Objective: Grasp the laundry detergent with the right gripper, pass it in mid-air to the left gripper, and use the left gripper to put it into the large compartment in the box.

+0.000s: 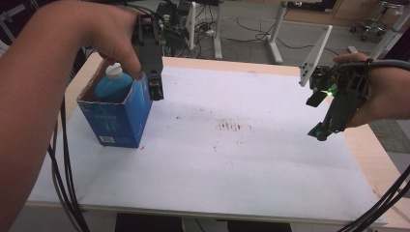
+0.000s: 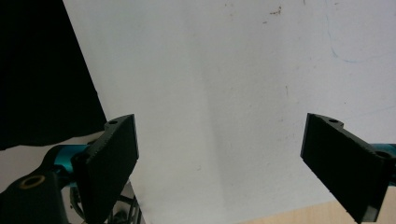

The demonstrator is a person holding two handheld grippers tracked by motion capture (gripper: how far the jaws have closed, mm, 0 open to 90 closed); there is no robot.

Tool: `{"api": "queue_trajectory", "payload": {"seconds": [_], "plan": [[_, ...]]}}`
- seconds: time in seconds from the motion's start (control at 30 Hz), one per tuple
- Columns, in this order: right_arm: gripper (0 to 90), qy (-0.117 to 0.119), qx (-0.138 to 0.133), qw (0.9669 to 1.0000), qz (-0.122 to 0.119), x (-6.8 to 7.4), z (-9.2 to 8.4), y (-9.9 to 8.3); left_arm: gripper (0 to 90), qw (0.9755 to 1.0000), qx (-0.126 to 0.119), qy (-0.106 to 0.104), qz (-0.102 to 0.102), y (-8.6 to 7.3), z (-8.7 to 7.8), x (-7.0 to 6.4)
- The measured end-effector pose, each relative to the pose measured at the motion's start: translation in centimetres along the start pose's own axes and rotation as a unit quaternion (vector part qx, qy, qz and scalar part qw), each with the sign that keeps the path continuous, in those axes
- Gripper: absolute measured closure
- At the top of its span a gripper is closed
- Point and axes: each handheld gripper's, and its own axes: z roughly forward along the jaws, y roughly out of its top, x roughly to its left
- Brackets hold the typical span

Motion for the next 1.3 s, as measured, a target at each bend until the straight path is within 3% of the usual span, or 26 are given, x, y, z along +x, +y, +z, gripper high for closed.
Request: {"api": "queue_trajectory", "payload": {"seconds": [0.2,0.5,1.3], "plan": [[10.7,-0.001,0.016,0.9998,-0.013,-0.1,0.3,0.5,1.7,0.9997,-0.011,-0.008,0.022,0.8,1.2,-0.3],[10.7,0.000,0.030,0.9991,-0.030,-0.5,1.1,1.3,1.6,0.9995,-0.010,-0.020,0.022,1.2,2.4,-0.5],[10.6,-0.005,0.020,0.9994,-0.026,-0.9,1.2,1.5,1.7,0.9994,-0.007,-0.019,0.028,2.7,2.6,-0.4]]}}
